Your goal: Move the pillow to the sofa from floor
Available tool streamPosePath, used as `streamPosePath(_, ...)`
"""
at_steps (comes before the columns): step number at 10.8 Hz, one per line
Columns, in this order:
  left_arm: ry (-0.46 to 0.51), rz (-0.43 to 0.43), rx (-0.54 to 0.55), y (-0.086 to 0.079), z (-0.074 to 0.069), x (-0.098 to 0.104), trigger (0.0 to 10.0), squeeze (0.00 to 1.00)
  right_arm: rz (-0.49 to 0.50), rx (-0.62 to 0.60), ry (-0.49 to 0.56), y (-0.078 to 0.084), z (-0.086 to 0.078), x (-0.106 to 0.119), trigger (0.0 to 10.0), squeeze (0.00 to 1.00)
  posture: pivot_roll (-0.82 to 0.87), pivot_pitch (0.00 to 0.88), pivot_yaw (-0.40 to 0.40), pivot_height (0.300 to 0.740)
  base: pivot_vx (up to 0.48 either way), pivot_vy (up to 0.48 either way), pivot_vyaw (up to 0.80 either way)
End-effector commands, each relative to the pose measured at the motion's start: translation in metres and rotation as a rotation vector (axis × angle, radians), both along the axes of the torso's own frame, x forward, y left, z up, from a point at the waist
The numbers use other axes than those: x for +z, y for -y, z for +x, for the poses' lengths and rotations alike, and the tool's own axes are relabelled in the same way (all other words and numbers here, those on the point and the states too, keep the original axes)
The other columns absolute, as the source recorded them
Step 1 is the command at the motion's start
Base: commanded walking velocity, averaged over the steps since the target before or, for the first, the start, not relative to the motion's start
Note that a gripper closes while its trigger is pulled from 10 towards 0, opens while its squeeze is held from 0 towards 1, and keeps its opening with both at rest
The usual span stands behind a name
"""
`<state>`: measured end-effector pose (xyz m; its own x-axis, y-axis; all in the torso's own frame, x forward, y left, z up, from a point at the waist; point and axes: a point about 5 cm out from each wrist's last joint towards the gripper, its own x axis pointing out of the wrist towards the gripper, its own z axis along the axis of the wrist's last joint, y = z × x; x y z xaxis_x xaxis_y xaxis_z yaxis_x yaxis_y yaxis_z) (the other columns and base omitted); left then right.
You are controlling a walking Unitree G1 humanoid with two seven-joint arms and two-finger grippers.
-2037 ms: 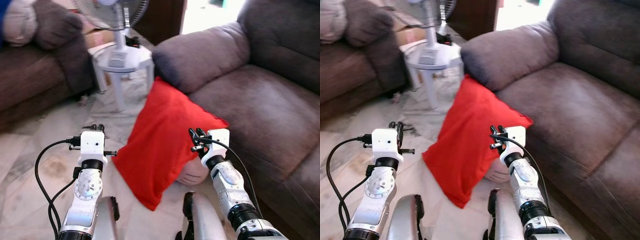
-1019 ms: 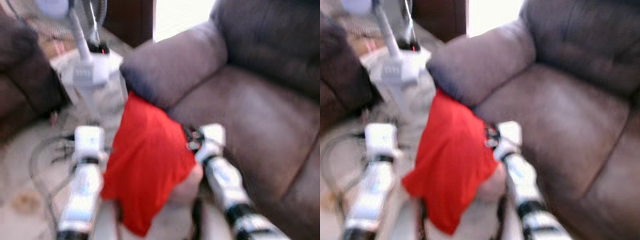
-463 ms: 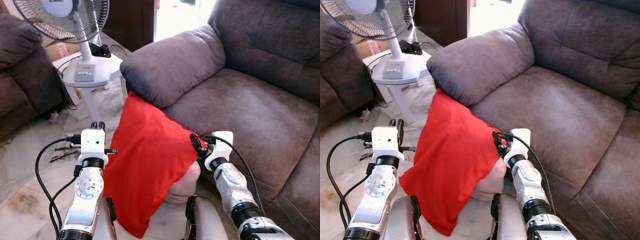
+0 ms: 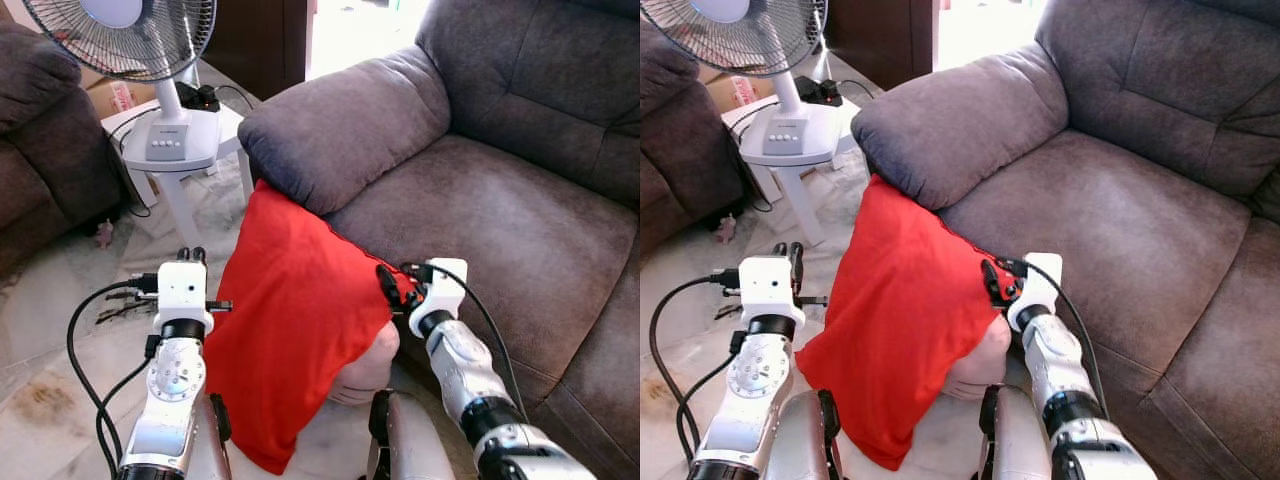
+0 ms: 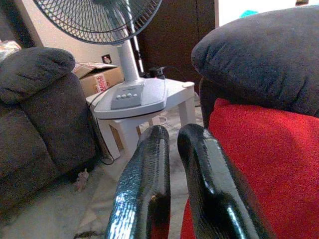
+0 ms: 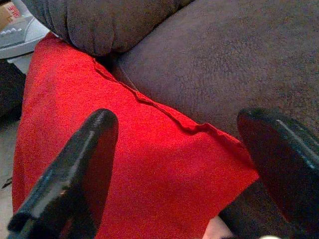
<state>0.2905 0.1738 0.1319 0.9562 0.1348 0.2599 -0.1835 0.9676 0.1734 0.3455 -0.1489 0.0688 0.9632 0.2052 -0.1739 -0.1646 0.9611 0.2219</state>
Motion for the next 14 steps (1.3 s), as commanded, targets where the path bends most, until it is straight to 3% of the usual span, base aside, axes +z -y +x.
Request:
streamPosePath(1,0.006,-0.003,0.008,0.000,0.000,0.001,10.0,0.00,0.030,-0.030,-0.031,0.001,0.002,-0.001,10.0,0.00,0.08,0.146,-0.096,0.525,0.000,0.000,0.00)
streamPosePath(3,-0.002,-0.011,0.009,0.001,-0.001,-0.002,10.0,0.00,0.064,-0.130,-0.083,0.011,0.007,0.001,10.0,0.00,0.08,0.142,-0.096,0.525,0.000,0.000,0.00)
streamPosePath(4,-0.004,-0.013,0.005,0.002,-0.001,-0.002,10.0,0.00,0.135,-0.166,-0.102,0.015,0.010,0.003,10.0,0.00,0.08,0.141,-0.096,0.525,0.000,0.000,0.00)
streamPosePath(5,-0.002,-0.015,0.003,0.003,0.001,-0.001,10.0,0.00,0.165,-0.177,-0.129,0.016,0.015,0.008,10.0,0.00,0.07,0.142,-0.104,0.525,0.000,0.000,0.00)
streamPosePath(6,0.000,-0.016,0.006,0.002,0.001,-0.001,10.0,0.00,0.128,-0.180,-0.158,0.017,0.015,0.006,10.0,0.00,0.07,0.142,-0.108,0.525,0.000,0.000,0.00)
streamPosePath(7,-0.001,-0.019,0.009,0.004,0.000,-0.002,10.0,0.00,0.189,-0.219,-0.229,0.019,0.014,0.001,10.0,0.00,0.07,0.142,-0.114,0.525,0.000,0.000,0.00)
streamPosePath(9,-0.002,-0.019,0.011,0.005,-0.001,-0.004,10.0,0.00,0.214,-0.223,-0.249,0.020,0.013,0.000,10.0,0.00,0.07,0.139,-0.120,0.525,0.000,0.000,0.00)
streamPosePath(10,-0.003,-0.018,0.017,0.004,-0.001,-0.005,10.0,0.00,0.241,-0.227,-0.268,0.022,0.011,-0.004,10.0,1.00,0.07,0.137,-0.127,0.525,0.000,0.000,0.00)
streamPosePath(11,-0.001,-0.020,0.019,0.004,-0.001,-0.005,10.0,0.00,0.234,-0.239,-0.259,0.026,0.010,-0.004,10.0,1.00,0.07,0.135,-0.133,0.525,0.000,0.000,0.00)
streamPosePath(12,0.007,-0.026,0.014,0.006,-0.002,-0.004,10.0,0.00,0.297,-0.218,-0.236,0.025,0.012,-0.001,10.0,1.00,0.08,0.131,-0.139,0.525,0.000,0.000,0.00)
streamPosePath(13,0.003,-0.028,0.009,0.007,-0.002,-0.005,10.0,0.00,0.280,-0.172,-0.231,0.020,0.013,0.001,10.0,1.00,0.08,0.125,-0.141,0.525,0.000,0.000,0.00)
streamPosePath(14,0.006,-0.027,0.007,0.008,-0.003,-0.006,10.0,0.00,0.234,-0.177,-0.248,0.019,0.012,-0.002,10.0,0.09,0.08,0.123,-0.142,0.525,0.000,0.000,0.00)
